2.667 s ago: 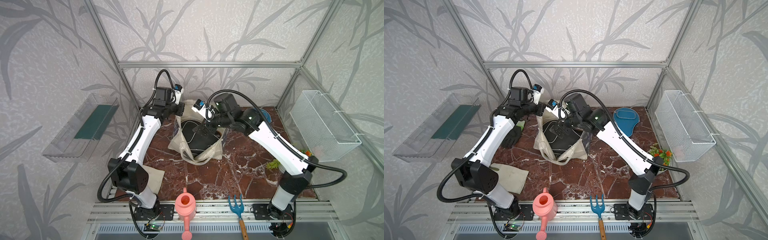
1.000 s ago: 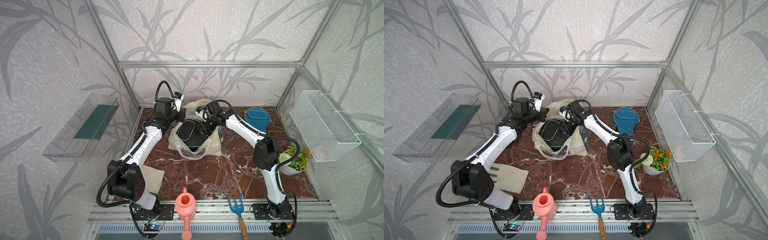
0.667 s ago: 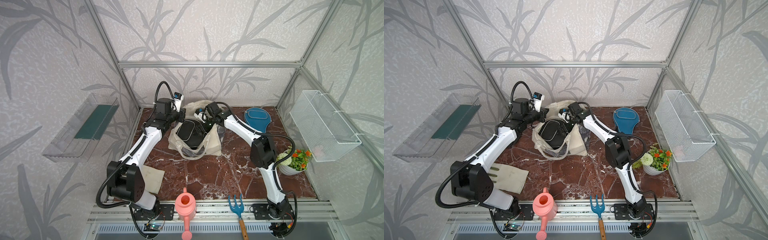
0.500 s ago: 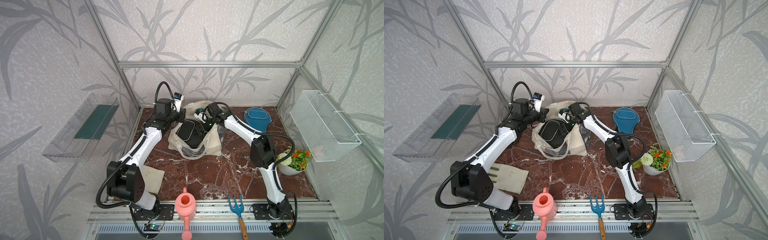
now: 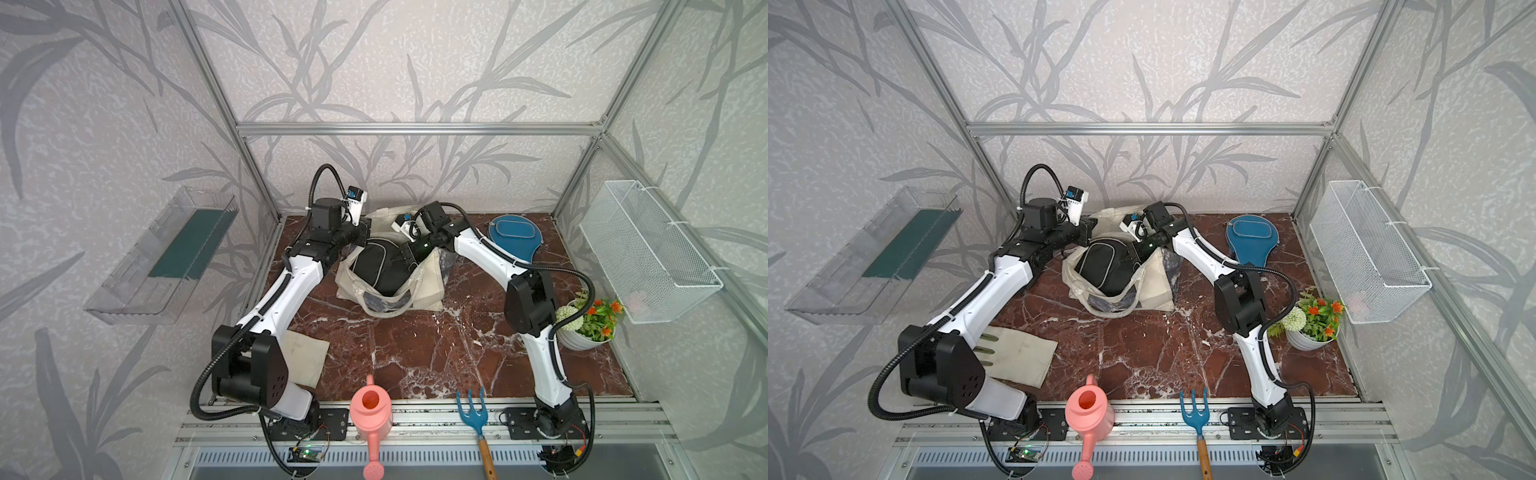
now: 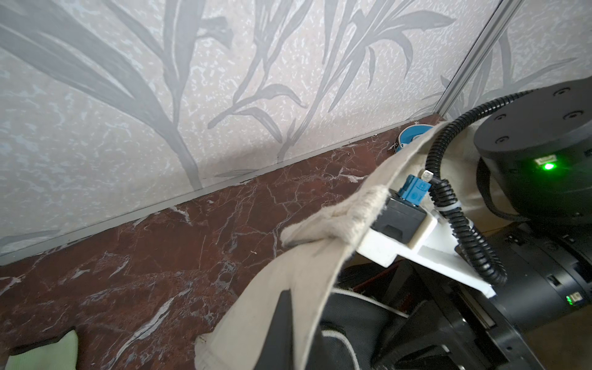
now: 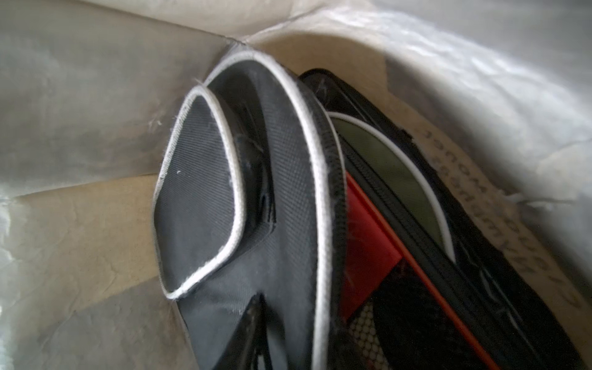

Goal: Remove the ping pong set from the canvas bag
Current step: Pick up the ping pong set from the canvas bag.

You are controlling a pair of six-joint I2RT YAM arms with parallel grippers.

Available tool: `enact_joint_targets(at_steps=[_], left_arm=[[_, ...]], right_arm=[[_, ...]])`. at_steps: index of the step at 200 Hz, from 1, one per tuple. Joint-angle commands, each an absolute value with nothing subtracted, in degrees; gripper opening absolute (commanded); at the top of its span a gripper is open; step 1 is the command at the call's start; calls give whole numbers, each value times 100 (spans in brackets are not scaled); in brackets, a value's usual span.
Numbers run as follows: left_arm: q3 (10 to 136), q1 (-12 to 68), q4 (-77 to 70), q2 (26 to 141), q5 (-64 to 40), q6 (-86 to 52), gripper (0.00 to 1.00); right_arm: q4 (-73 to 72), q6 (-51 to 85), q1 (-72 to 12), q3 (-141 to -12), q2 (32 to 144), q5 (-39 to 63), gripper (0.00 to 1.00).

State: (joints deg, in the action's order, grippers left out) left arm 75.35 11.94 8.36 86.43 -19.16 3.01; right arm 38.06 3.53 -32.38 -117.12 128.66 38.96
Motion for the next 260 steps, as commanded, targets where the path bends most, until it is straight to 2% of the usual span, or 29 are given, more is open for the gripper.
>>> enact_joint_targets(at_steps=[1,82,109,133,181,194,200,213,231,247,256,260], left_arm=[[7585,1215,520,8292,-1936,408,0],[8334,1213,1464,8540,-1567,634,0],[8379,1218,1506,8582,-1652,671,0],[8393,1218,1484,8625,-1809,650,0],[8368,1222,1438,8766,-2131,574,0],[8356,1221,1421,8780,-2201,563,0],[8344,1222,1406,8780,-2213,570,0],[8320,1221,1402,8758,-2218,588,0],[8297,1215,1404,8708,-2206,639,0],[8252,1215,1400,8653,-2199,679,0],[8222,1213,1399,8625,-2189,692,0],[8202,1215,1388,8612,-2182,694,0]], right_arm=[[4379,32,-3337,-11703,12494,3377,0],[3744,-422,-3423,-11294,10960,1263,0],[2568,-770,-3574,-10386,10334,97,0],[1897,-1012,-3658,-9868,10044,-421,0],[1955,-1011,-3705,-9590,10246,-9,0],[1785,-816,-3662,-9359,10265,390,24],[1727,-712,-3614,-9274,10291,618,32],[1641,-497,-3481,-9186,10375,1160,42],[1762,-325,-3317,-9297,10579,1671,46],[1945,-299,-3266,-9464,10766,1878,46],[2038,-335,-3261,-9538,10833,1951,43],[2058,-340,-3262,-9566,10848,1980,37]])
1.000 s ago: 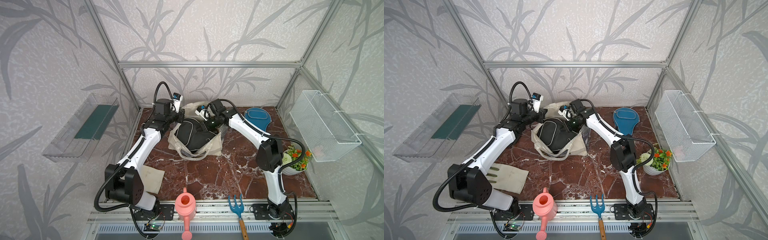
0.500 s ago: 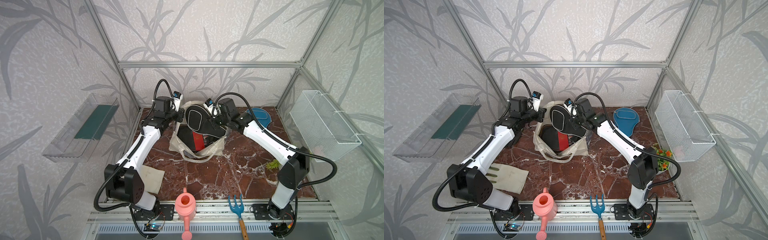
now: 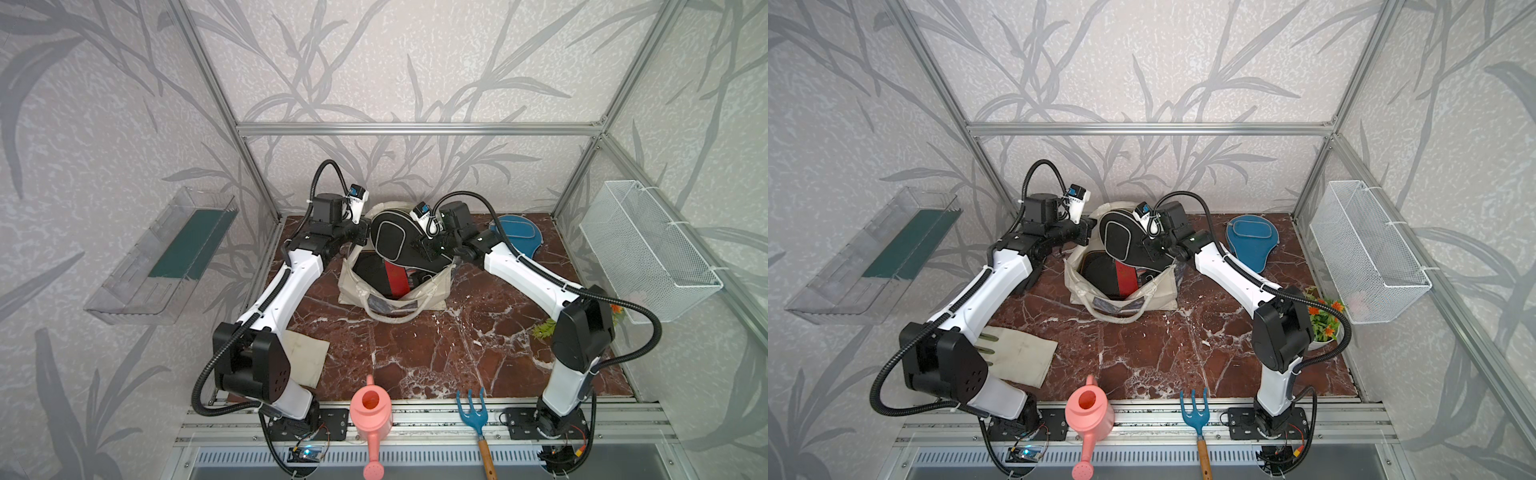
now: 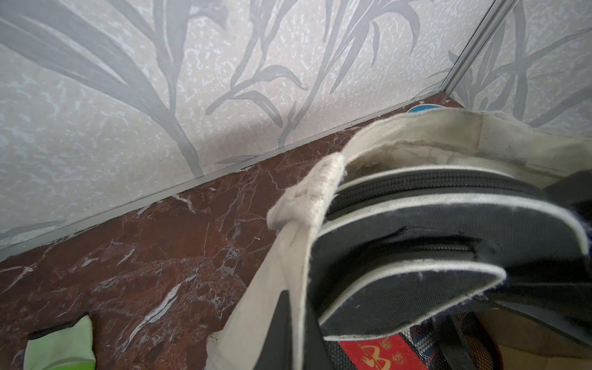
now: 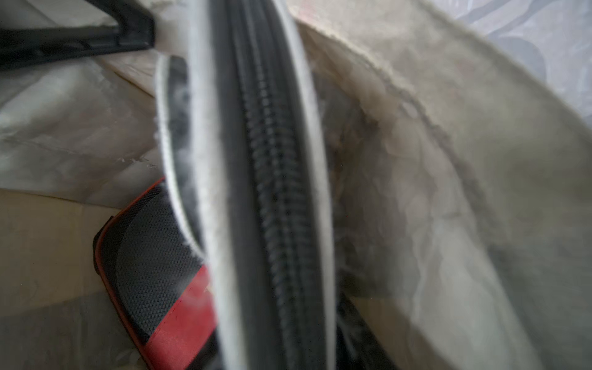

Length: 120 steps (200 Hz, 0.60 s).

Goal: Remove the ping pong set from the canvas bag
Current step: Pick up the ping pong set from the canvas bag.

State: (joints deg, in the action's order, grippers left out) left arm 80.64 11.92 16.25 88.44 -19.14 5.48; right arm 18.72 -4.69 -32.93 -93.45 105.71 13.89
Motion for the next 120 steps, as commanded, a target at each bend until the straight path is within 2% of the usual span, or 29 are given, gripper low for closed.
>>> enact_joint_targets(at_steps=[1,12,19,120], left_arm=[[8196,1214,1393,8613,-2181,694,0],[8158,1213,1363,8583,-2172,694,0],[8133,1213,1359,8578,-2162,703,0],[8078,1204,1485,8369,-1549,784,0]], right_arm=[[2062,-337,-3266,-9569,10851,1988,35],[2114,-337,-3268,-9630,10857,2004,10],[2124,-342,-3265,-9652,10826,1995,0],[2789,-385,-3382,-10264,9533,1629,0]])
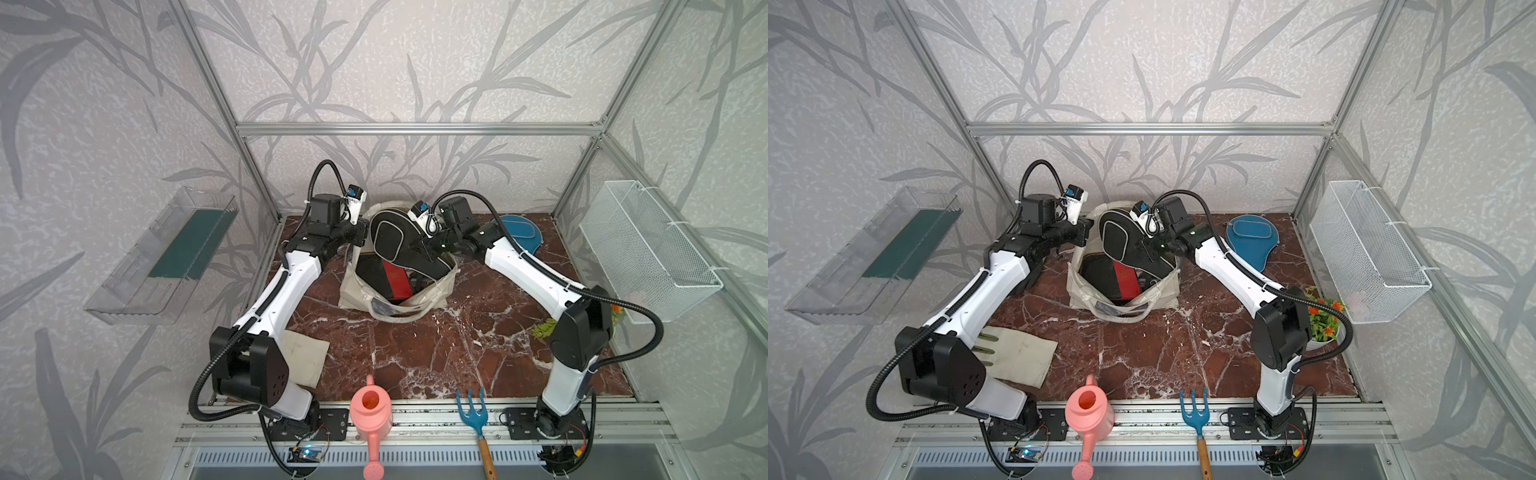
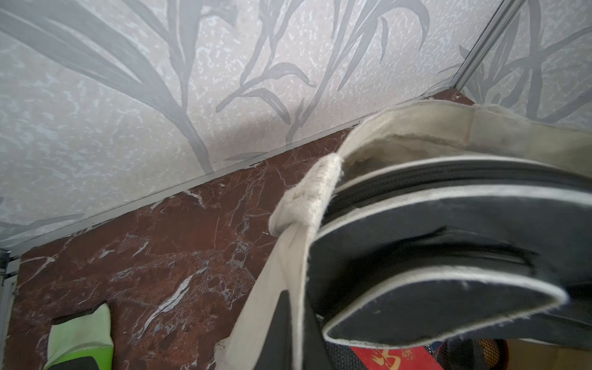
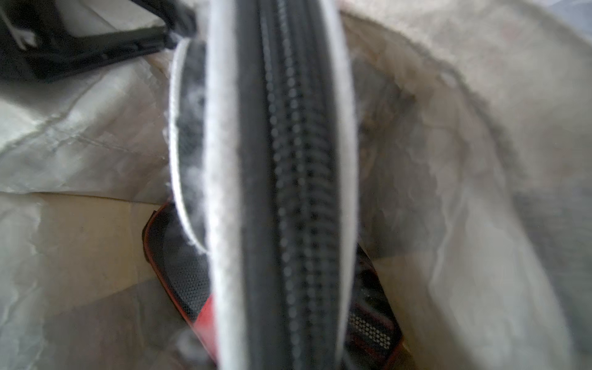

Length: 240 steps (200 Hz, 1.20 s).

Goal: Remove the ping pong set from the canvas bag
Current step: Pick up the ping pong set from the canvas bag, then place the ping pong set at the center of the board.

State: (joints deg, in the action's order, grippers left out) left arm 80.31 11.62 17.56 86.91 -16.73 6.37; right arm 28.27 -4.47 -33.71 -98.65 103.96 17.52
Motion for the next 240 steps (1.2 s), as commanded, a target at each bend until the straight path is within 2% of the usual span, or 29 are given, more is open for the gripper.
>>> enact_joint_targets(at_steps=[1,92,115,151,187,213,240], left_arm=[[8082,1204,1481,8368,-1552,783,0],[7811,1204,1336,8152,-1483,643,0],[7773,1204,1316,8113,-1506,633,0],[7722,1204,1286,8047,-1504,650,0],[7712,1206,1299,8020,-1463,694,0],[7712,1204,1293,8028,-1486,690,0],[7709,1204,1317,8051,-1532,672,0]], right_arm=[[2792,-377,-3383,-10269,9526,1623,0],[3601,-123,-3251,-11140,8674,1051,0],[3762,-82,-3094,-11161,8439,609,0],[3461,257,-2399,-10296,7847,49,0],[2884,296,-2178,-9106,7392,-429,0],[2193,782,-1800,-8145,7276,-71,0],[1416,1288,-1495,-7530,7702,378,0]])
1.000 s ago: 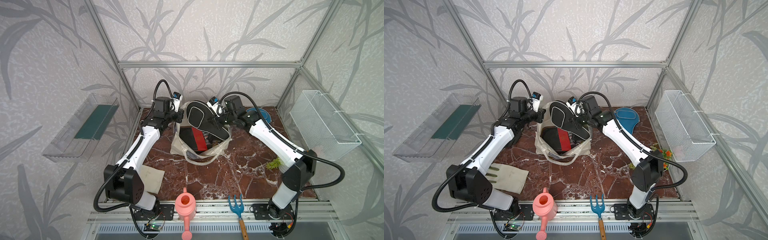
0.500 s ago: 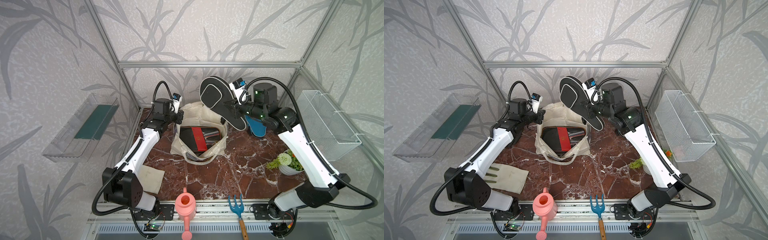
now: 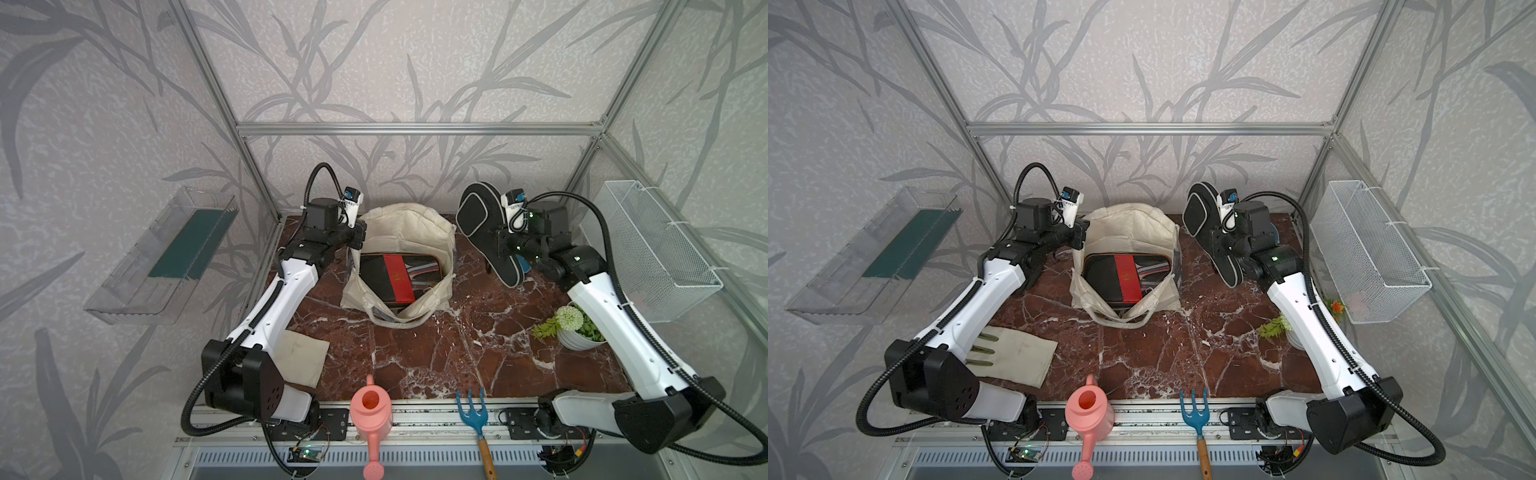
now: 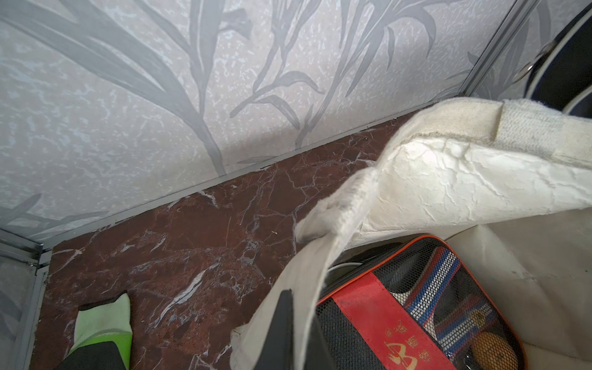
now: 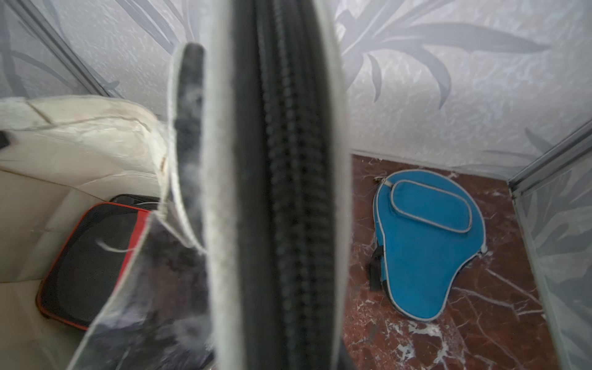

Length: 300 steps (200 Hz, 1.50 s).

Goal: Remove the ping pong set from the canvas bag
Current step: Place the ping pong set at the center of the board.

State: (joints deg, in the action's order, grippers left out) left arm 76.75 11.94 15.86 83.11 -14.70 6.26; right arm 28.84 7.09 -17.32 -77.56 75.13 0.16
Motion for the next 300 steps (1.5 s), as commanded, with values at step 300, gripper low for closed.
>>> enact_joint_targets(at_steps=[300], left_arm=[[7577,1204,1377,8120,-1461,712,0]], right_arm=[[-91,3354,-326,-8323,12768,2318,7]])
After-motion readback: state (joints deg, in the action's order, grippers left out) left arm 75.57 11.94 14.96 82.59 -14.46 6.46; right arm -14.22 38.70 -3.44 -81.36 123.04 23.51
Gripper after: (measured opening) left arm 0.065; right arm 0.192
